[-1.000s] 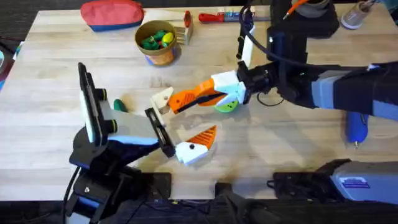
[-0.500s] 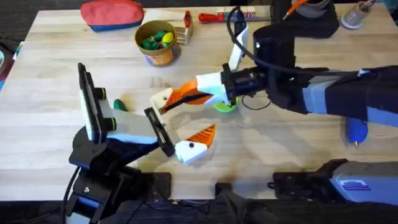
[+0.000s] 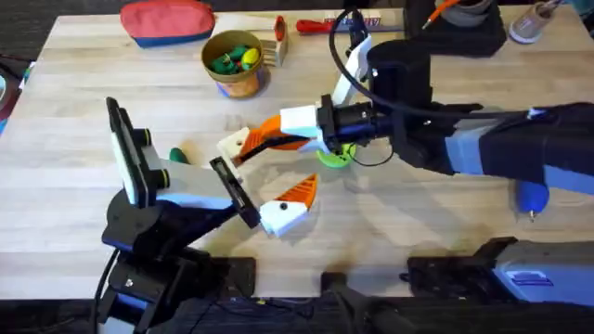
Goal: Pick up the gripper from the table and insert it into the empty holder that is missing its gripper. Then pick up a screw, insert it into the mounting hole, and use the screwdriver to tighten it. Finally, clean up the table by picking up the vegetable and placing it into the bucket.
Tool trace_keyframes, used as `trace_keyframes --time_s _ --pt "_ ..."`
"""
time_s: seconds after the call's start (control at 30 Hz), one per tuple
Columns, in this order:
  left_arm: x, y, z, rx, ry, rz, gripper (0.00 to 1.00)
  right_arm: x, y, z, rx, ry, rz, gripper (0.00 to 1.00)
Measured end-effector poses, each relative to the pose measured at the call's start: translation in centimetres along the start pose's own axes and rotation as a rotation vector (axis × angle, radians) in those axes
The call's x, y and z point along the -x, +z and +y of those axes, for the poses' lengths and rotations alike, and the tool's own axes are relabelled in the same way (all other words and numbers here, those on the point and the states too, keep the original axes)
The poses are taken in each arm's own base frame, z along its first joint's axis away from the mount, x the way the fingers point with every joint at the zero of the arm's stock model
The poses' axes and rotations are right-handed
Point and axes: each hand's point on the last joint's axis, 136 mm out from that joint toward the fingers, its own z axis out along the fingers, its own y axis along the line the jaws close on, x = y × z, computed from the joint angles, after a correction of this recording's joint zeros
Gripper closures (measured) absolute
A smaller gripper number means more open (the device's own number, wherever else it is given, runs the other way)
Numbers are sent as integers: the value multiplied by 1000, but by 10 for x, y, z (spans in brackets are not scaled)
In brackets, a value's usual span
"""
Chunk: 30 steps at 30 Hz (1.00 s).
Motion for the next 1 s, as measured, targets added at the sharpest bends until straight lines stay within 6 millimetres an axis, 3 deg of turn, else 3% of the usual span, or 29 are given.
trace_keyframes --time_s 0.27,0.43,0.53,0.73,1.0 --pt "-1 0 -10 -53 14 7 16 -2 -3 -1 6 -47 21 481" --pt "-2 0 -16 -87 21 13 15 -3 -5 0 15 -72 32 236" --pt "-3 0 -17 -92 23 13 15 0 -7 -1 17 -95 25 29" --pt "-3 0 -17 -92 26 14 15 16 -20 -7 8 -166 -24 10" --pt "-3 0 -17 -92 26 14 14 78 -84 -38 -132 -162 -191 9"
